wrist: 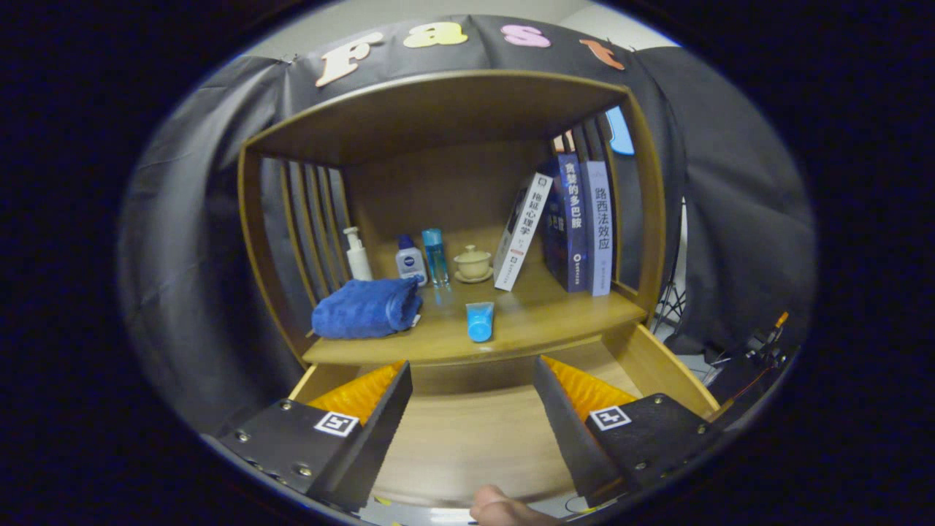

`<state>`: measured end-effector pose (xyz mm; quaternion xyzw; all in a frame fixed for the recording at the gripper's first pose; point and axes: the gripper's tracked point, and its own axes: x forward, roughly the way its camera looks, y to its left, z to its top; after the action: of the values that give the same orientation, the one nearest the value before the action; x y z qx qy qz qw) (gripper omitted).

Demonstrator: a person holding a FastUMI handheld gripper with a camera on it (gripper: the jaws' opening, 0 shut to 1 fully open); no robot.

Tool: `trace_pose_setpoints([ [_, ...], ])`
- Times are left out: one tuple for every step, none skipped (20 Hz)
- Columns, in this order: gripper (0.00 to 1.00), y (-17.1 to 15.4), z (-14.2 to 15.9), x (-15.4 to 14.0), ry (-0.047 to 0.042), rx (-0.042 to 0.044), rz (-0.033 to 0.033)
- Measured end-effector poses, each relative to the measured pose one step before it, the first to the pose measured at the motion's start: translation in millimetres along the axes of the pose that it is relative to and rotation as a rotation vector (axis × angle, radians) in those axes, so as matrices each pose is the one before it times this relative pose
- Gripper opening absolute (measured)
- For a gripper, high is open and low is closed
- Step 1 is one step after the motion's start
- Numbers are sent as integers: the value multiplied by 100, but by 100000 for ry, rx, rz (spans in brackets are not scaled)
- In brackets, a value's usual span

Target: Pull open the drawer, take out the items inside it, and place them on the countertop above the cabinet.

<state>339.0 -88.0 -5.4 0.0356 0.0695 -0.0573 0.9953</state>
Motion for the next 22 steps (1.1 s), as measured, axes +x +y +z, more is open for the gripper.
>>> trace_pose_setpoints([
  [99, -197, -50, -1527, -2166, 215, -109],
  [99, 181, -236, -1156, -333, -61, 1040],
  [99, 135, -285, -1261, -1032, -332, 497],
  [99, -162, -191, -1149, -1225, -246, -256],
  [99, -191, -156, -989, -1289, -1375, -382],
  [99, -194, -197, -854, -1255, -1244, -487],
  [99, -193, -80, -869, -1254, -496, -434],
  [99, -94, -182, -865, -1037, 1116, -480],
  [99, -30, -121, -774, -918, 48, 538],
  [99, -193, -337, -649, -402, -736, 431],
  [99, -216, -118, -562, -2135, -845, 738],
  [99, 75, 131, -343, -3283, -134, 1446],
  [99, -120, -378, -400, -2673, -165, 741],
  [99, -200, -987, -131, -1341, -405, 798],
  [99, -67, -1287, -207, -575, 94, 787],
  [99, -65, -1528, -72, 541, 550, 100],
  [99, 43, -1684, -120, 2078, 902, 206],
  [99, 324, -1466, -143, 1982, -217, 883],
  [99, 47, -1186, -214, 1998, -797, 64],
  [99, -236, -780, -64, 1044, -519, -755],
  [99, -115, -574, -111, 209, 764, -357],
  [99, 158, -541, 100, 142, 1196, 414],
])
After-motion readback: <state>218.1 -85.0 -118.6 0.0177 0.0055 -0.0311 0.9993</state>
